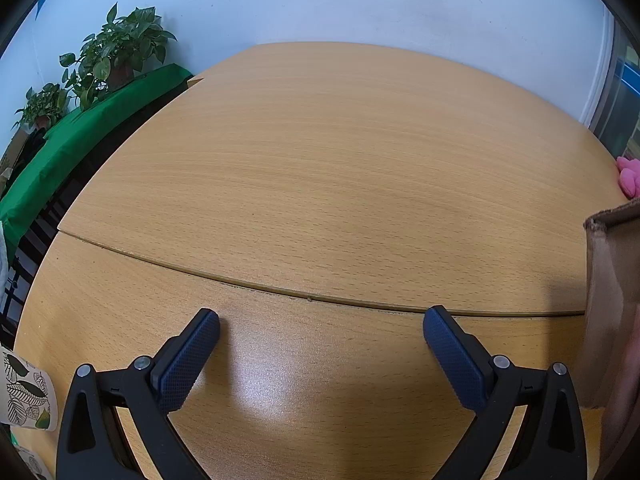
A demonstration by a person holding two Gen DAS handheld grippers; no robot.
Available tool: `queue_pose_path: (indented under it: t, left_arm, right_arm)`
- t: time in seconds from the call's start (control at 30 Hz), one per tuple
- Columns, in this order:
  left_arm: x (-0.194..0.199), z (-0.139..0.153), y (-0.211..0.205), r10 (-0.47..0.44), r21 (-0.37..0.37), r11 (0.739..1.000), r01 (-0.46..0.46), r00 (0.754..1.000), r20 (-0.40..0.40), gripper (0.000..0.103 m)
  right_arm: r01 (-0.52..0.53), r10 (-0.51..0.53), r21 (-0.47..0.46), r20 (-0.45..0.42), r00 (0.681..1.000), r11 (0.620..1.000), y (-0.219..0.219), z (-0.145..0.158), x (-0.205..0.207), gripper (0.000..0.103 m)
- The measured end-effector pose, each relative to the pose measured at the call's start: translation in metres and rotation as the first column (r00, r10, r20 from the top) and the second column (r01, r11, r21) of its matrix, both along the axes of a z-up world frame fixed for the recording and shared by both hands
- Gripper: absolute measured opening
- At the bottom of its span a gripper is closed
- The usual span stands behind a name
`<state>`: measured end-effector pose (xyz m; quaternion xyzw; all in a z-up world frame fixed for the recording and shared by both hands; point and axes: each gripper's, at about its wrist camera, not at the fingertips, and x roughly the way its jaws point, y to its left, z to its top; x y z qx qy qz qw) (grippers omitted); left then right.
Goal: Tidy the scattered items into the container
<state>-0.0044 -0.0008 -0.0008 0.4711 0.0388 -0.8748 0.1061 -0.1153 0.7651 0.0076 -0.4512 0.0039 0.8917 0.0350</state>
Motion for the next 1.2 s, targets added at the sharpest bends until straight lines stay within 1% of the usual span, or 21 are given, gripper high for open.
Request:
queue_pose_path:
  t: [0.07, 0.1, 0.17, 0.27, 0.33, 0.4, 0.43, 0.73, 0.77, 0.9, 1.2]
  left_arm:
    - [0.0013, 0.0005, -0.0003, 0.000, -0.017, 1.000, 0.000, 1.000, 0.019, 0.103]
    - [0.0005, 0.0001, -0.0001, 0.000, -0.008, 1.000, 0.000, 1.000, 0.009, 0.103]
    - [0.0014, 0.0008, -0.0004, 0.000, -0.027, 1.000, 0.000, 1.000, 0.030, 0.103]
    - [0.0009, 0.0002, -0.0001, 0.001, -0.009, 1.000, 0.000, 1.000, 0.011, 0.103]
    - [0.0014, 0.0006, -0.0002, 0.001, -0.018, 1.000, 0.000, 1.000, 0.022, 0.103]
    - [0.0011, 0.0003, -0.0001, 0.001, -0.008, 1.000, -0.001, 1.000, 0.012, 0.103]
    - [0.0015, 0.0005, -0.0003, 0.001, -0.019, 1.000, -0.001, 1.000, 0.023, 0.103]
    - [-0.0003, 0.0002, -0.0001, 0.002, -0.009, 1.000, -0.002, 1.000, 0.012, 0.103]
    - [-0.0008, -0.0002, 0.0000, 0.002, 0.002, 1.000, -0.002, 1.000, 0.001, 0.103]
    - [0.0019, 0.0032, -0.0052, 0.002, -0.023, 1.000, -0.002, 1.000, 0.025, 0.103]
    - [0.0014, 0.0032, -0.0055, 0.003, -0.018, 1.000, -0.002, 1.000, 0.021, 0.103]
  right_arm:
    - [-0.001, 0.001, -0.002, 0.001, 1.000, 1.000, 0.0000, -0.0002, -0.0002, 0.103]
    - [-0.003, 0.003, -0.007, 0.004, 1.000, 1.000, 0.0001, -0.0004, -0.0002, 0.103]
    - [-0.002, 0.002, -0.007, 0.002, 1.000, 1.000, -0.0002, -0.0007, 0.0000, 0.103]
    - [-0.003, 0.003, -0.011, 0.003, 1.000, 1.000, -0.0001, -0.0010, -0.0002, 0.103]
    - [-0.003, 0.003, -0.010, 0.002, 1.000, 1.000, -0.0002, -0.0010, -0.0002, 0.103]
    - [-0.002, 0.002, -0.009, 0.002, 1.000, 1.000, 0.0001, -0.0009, -0.0007, 0.103]
    - [-0.002, 0.002, -0.008, 0.002, 1.000, 1.000, 0.0001, -0.0008, -0.0008, 0.103]
    - [-0.001, 0.001, -0.003, 0.001, 1.000, 1.000, 0.0001, 0.0000, 0.0001, 0.103]
    - [-0.002, 0.002, -0.007, 0.002, 1.000, 1.000, 0.0001, -0.0002, 0.0000, 0.103]
    - [-0.002, 0.002, -0.007, 0.002, 1.000, 1.000, 0.0001, 0.0000, 0.0001, 0.103]
    - [-0.002, 0.002, -0.008, 0.003, 1.000, 1.000, 0.0002, 0.0000, 0.0001, 0.103]
